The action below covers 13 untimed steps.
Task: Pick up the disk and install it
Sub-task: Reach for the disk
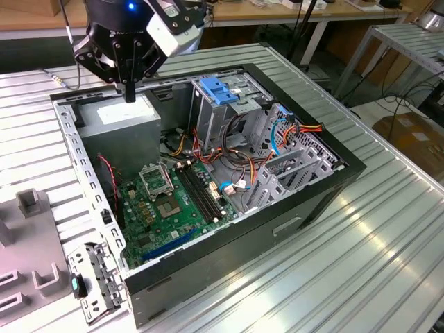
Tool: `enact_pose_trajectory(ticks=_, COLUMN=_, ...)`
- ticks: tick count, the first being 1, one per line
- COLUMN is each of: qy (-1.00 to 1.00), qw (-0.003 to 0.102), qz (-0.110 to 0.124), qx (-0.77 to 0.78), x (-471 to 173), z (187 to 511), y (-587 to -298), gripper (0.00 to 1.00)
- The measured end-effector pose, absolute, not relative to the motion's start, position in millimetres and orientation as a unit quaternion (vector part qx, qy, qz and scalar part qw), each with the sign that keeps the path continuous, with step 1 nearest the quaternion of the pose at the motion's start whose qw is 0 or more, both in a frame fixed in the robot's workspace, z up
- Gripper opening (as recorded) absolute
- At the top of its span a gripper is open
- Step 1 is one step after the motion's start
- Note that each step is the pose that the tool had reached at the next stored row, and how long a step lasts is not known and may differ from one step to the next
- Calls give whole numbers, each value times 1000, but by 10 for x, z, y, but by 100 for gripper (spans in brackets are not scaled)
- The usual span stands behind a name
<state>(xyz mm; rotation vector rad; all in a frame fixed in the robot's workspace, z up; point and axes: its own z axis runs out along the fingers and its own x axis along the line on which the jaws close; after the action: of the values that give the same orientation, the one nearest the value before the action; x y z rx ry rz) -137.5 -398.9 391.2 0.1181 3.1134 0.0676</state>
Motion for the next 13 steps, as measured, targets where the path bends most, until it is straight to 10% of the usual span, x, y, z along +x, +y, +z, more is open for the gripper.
enact_pose_trajectory(ticks=13, qy=999, qw=12, qz=22, qx=38, x=-1466, z=3905, y=-3987, gripper=11)
